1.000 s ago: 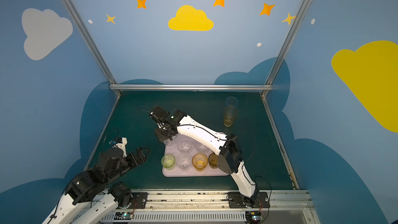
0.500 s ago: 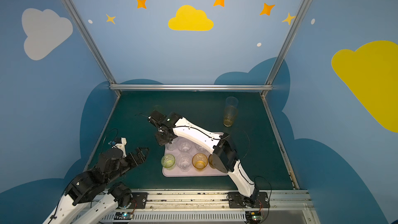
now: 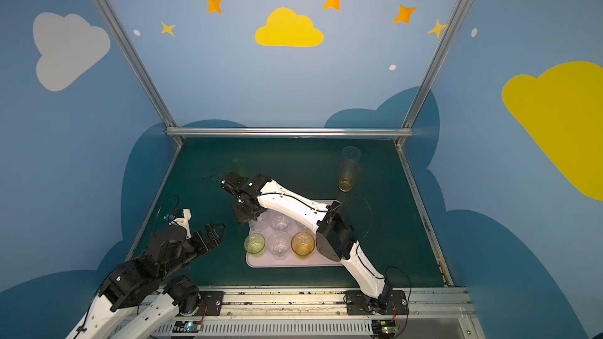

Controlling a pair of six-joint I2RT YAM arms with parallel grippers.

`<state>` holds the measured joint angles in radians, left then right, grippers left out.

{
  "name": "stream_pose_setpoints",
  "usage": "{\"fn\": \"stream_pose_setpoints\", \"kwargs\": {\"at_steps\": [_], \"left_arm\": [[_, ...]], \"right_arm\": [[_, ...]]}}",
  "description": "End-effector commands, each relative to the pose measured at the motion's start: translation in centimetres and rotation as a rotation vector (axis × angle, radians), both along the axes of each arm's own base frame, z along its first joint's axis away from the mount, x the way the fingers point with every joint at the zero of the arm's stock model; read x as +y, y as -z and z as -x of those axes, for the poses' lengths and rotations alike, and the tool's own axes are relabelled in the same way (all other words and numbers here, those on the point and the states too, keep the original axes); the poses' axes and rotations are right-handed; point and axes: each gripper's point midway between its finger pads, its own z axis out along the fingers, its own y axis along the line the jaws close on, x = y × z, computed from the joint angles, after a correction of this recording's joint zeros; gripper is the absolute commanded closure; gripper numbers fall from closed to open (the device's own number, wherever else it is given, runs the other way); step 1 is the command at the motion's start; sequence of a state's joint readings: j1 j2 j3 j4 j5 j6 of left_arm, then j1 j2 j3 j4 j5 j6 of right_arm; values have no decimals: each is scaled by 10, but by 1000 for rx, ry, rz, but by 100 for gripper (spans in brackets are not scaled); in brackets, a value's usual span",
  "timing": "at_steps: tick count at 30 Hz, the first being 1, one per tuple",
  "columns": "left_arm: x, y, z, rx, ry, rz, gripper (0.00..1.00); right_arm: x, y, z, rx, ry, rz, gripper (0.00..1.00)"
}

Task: Place the glasses into the tray
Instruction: Place the glass on the tray.

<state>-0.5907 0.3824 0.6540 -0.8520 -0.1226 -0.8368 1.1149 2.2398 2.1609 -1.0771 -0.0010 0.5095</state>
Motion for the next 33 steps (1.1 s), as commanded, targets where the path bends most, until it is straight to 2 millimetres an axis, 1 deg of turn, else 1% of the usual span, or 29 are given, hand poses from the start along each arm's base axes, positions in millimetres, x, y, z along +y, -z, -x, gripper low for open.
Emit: {"fn": "stream_pose_setpoints", "kwargs": {"at_steps": [1, 9, 10, 13, 15, 17, 20, 24, 27, 30, 33], "left_arm": [[4, 5, 0, -3, -8, -26, 0], [4, 9, 0, -1, -6, -29, 0], [5, 10, 0, -2, -7, -31, 0], [6, 9, 1, -6, -11, -35, 0], [8, 8, 1, -10, -14, -37, 0], [9, 7, 2, -14, -16, -34, 0], [11, 3, 4, -26, -24, -25, 0], [16, -2, 6, -36, -39, -24, 0], [19, -5, 7, -44, -52, -29, 0], [20, -8, 6, -48, -53, -35, 0], [18, -11, 4, -56, -53, -32, 0]], "right_arm": [[-3, -1, 1, -1, 15, 23, 100], [-3, 5, 2, 17, 35, 33, 100], [-3, 6, 2, 19, 36, 34, 98], [-1, 8, 2, 25, 39, 30, 80], [-2, 8, 0, 22, 45, 30, 75], [-1, 1, -2, 11, 47, 14, 71], [1, -13, -7, -4, 49, -24, 63], [6, -34, -13, -20, 52, -84, 43], [5, -49, -20, -54, 53, -114, 25], [-2, -62, -33, -85, 65, -134, 17], [-14, -80, -46, -113, 91, -159, 13]]}}
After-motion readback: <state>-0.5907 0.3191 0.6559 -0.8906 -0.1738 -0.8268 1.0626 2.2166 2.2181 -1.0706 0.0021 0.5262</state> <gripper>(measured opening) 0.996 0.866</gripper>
